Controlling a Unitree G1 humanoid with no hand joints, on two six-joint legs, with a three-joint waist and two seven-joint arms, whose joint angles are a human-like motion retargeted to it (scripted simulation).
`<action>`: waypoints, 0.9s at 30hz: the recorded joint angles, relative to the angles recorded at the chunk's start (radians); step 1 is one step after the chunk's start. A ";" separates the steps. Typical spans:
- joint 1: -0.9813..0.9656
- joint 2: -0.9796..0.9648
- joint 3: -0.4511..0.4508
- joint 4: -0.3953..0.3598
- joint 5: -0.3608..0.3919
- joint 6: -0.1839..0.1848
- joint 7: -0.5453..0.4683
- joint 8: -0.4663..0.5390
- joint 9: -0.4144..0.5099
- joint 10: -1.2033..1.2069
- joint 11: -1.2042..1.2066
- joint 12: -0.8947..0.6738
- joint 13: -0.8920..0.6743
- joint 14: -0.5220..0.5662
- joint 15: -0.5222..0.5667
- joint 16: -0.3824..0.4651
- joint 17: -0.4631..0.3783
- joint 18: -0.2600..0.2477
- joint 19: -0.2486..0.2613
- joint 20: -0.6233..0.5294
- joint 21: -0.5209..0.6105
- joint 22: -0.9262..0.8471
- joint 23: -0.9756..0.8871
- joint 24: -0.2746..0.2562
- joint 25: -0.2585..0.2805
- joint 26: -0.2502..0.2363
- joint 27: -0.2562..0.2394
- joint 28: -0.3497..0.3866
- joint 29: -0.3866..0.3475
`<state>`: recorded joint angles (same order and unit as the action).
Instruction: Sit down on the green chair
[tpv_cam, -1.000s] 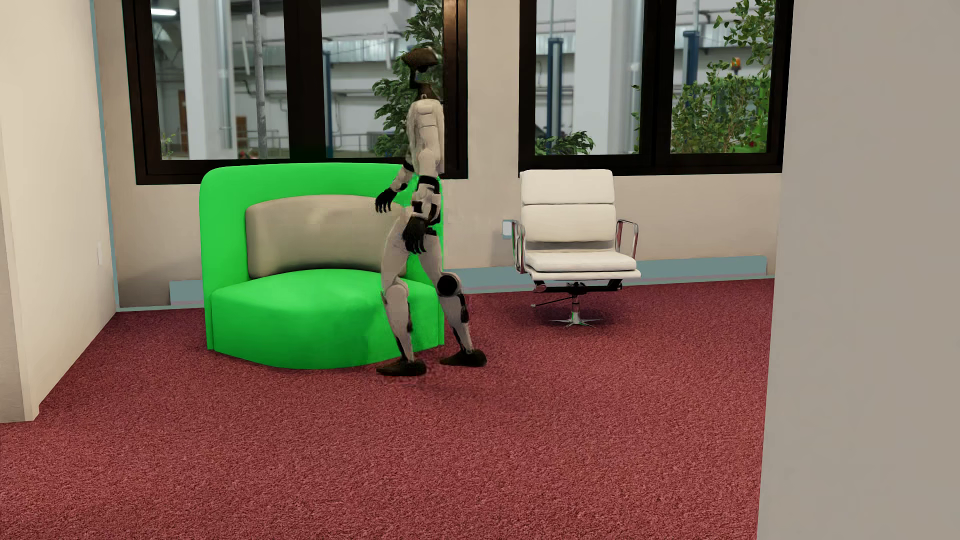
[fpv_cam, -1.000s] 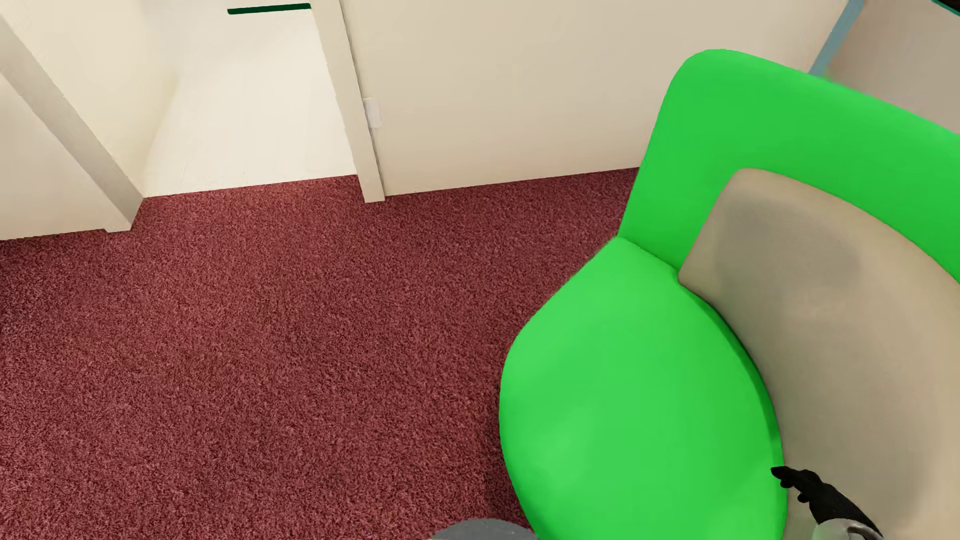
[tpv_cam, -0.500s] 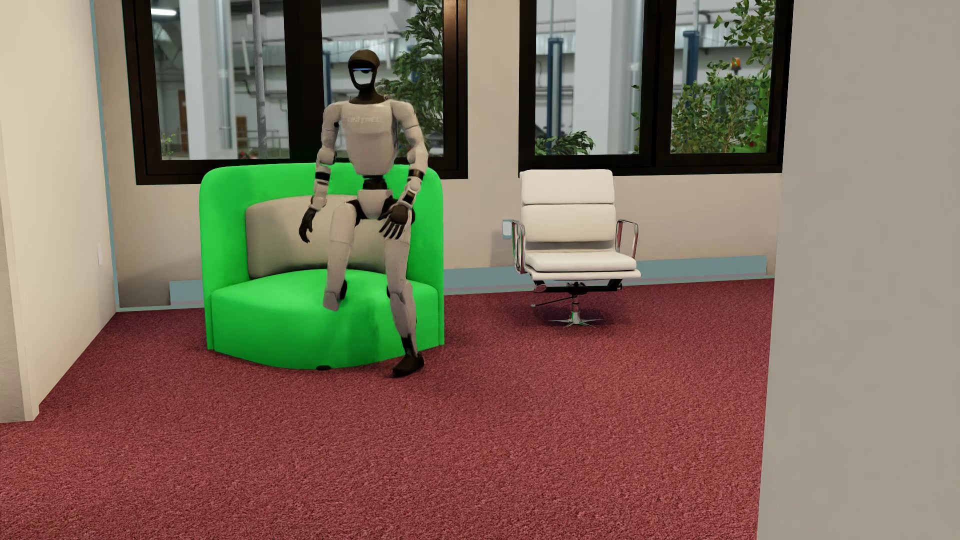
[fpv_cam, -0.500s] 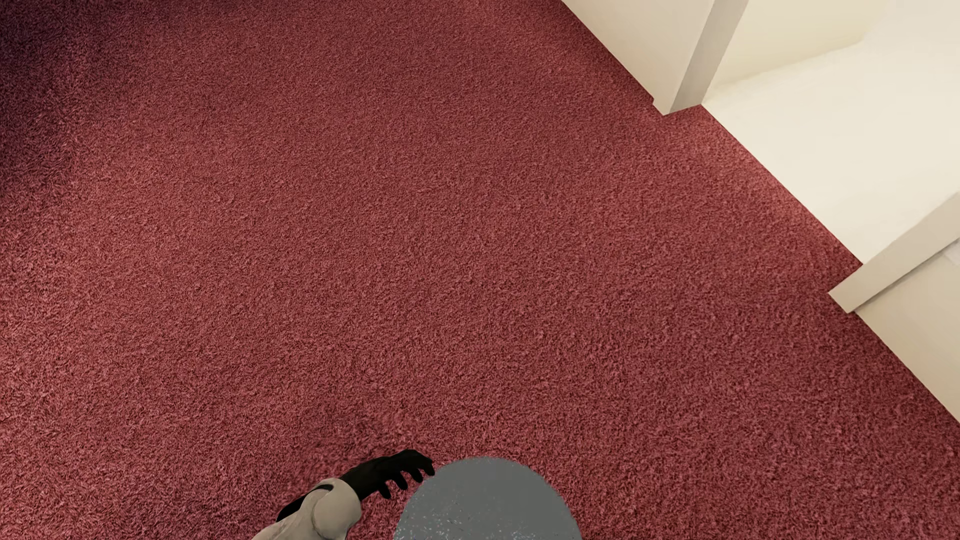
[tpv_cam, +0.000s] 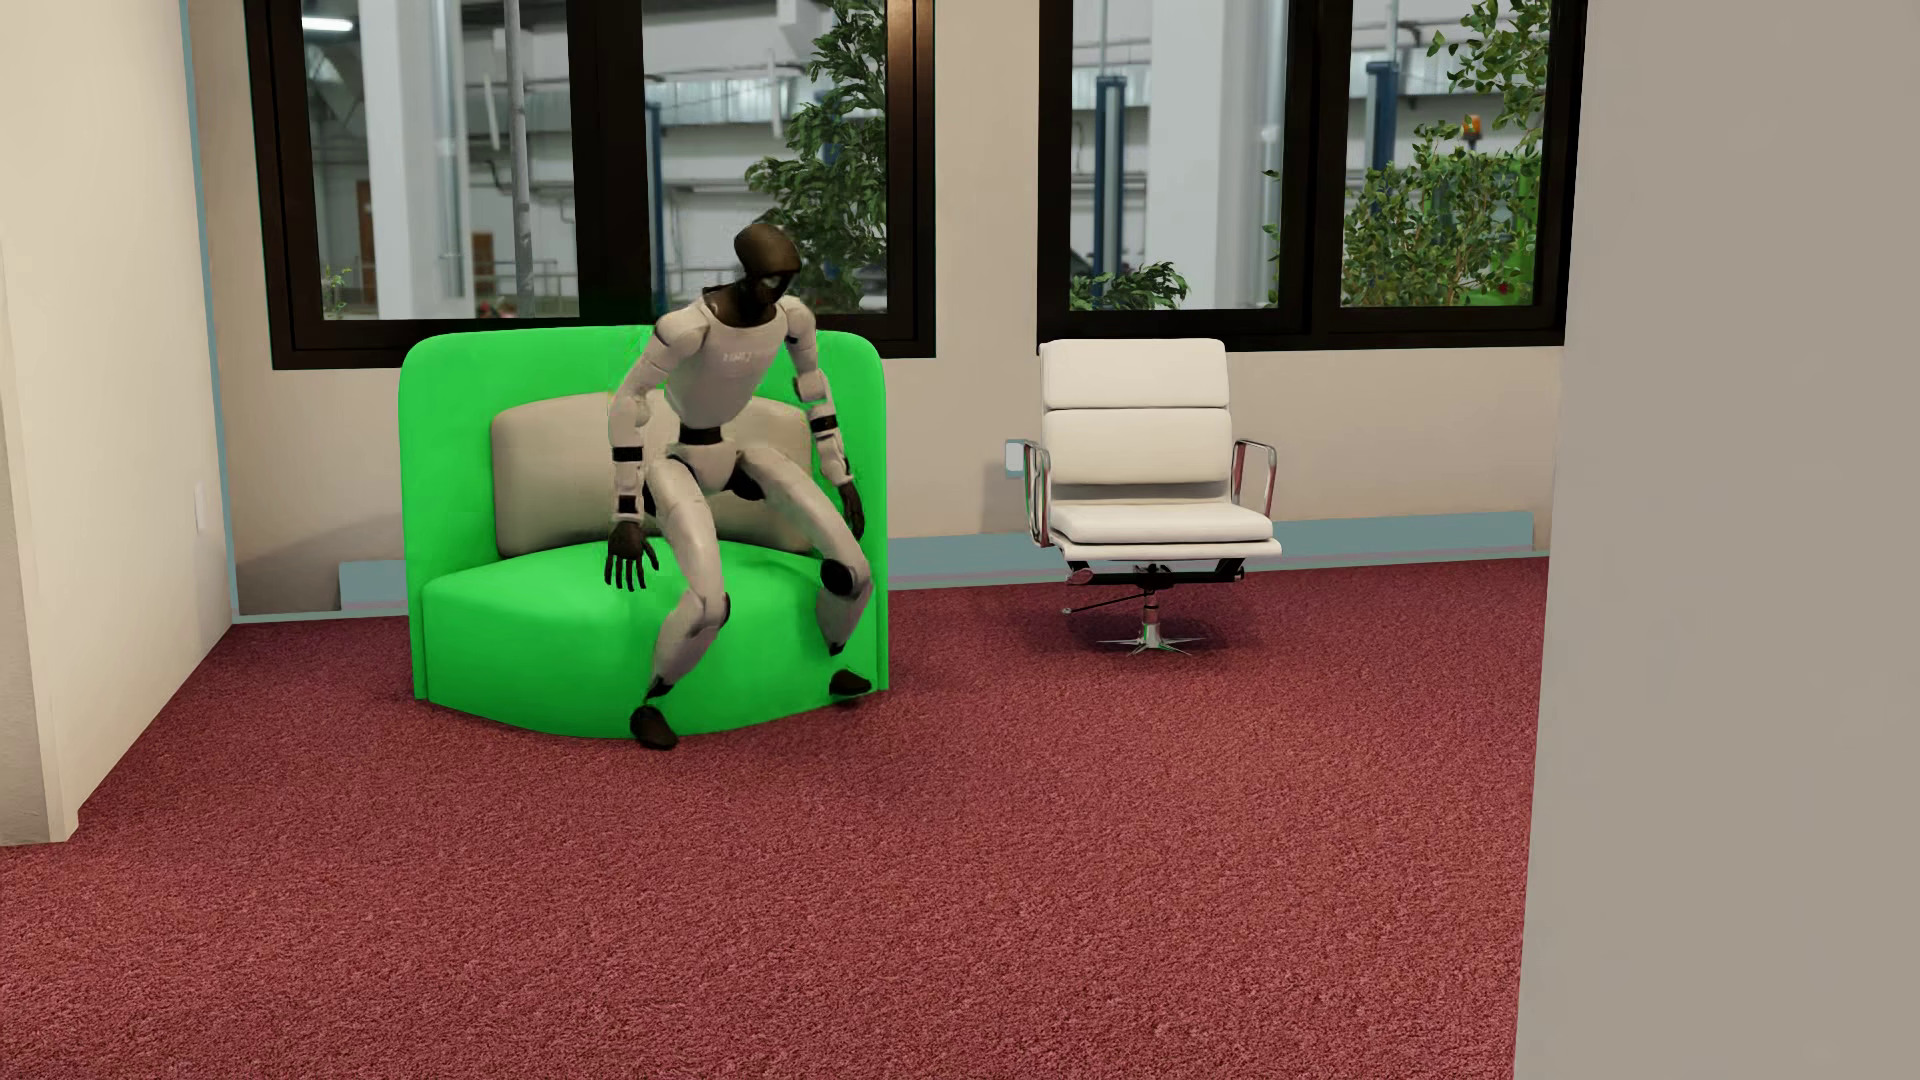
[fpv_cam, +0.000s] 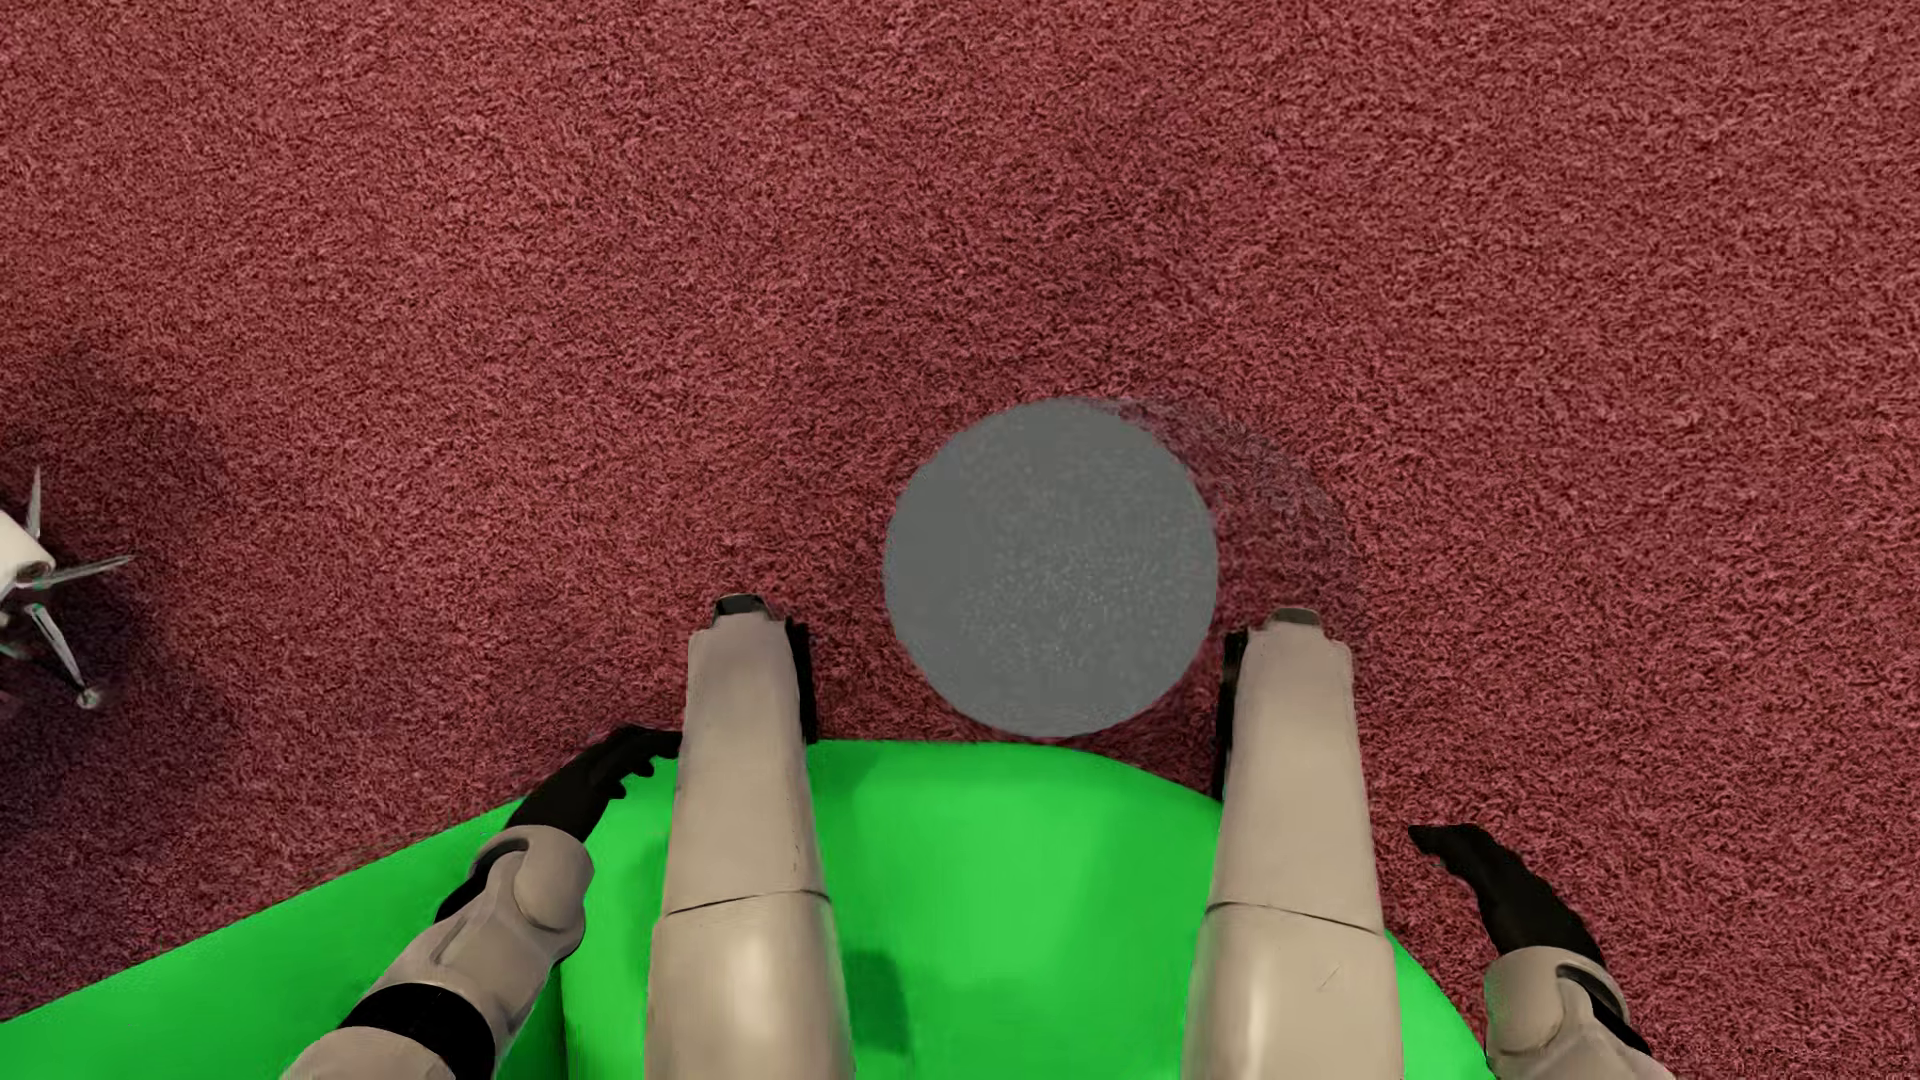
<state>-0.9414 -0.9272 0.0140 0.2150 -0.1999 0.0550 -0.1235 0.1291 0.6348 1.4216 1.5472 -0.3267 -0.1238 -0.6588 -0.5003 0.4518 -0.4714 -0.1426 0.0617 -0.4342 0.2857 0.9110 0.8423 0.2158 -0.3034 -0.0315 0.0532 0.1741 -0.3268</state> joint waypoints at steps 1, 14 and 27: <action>-0.069 -0.040 0.002 0.004 -0.011 0.004 -0.046 0.004 0.033 0.085 0.084 -0.013 -0.016 -0.014 -0.026 0.015 -0.010 -0.030 0.017 -0.011 0.001 0.007 -0.015 -0.018 0.005 0.010 0.006 0.020 -0.009; -0.057 0.019 0.006 0.032 -0.045 -0.008 -0.095 0.057 0.151 0.421 0.449 0.095 -0.126 -0.049 -0.151 -0.102 -0.010 -0.115 0.049 0.053 0.092 0.065 0.079 0.037 0.036 -0.009 0.072 -0.012 -0.102; 0.071 0.110 -0.010 0.044 0.008 0.008 -0.083 0.045 0.137 0.411 0.429 0.101 -0.126 -0.081 -0.112 -0.160 0.080 -0.080 0.047 0.055 0.149 0.158 0.238 0.011 0.080 0.025 0.084 0.073 -0.114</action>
<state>-0.8704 -0.8171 0.0037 0.2585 -0.1921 0.0630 -0.2061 0.1745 0.7720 1.8330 1.9767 -0.2257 -0.2494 -0.7401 -0.6126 0.2919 -0.3916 -0.2229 0.1086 -0.3796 0.4343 1.0694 1.0805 0.2268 -0.2238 -0.0062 0.1370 0.2473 -0.4410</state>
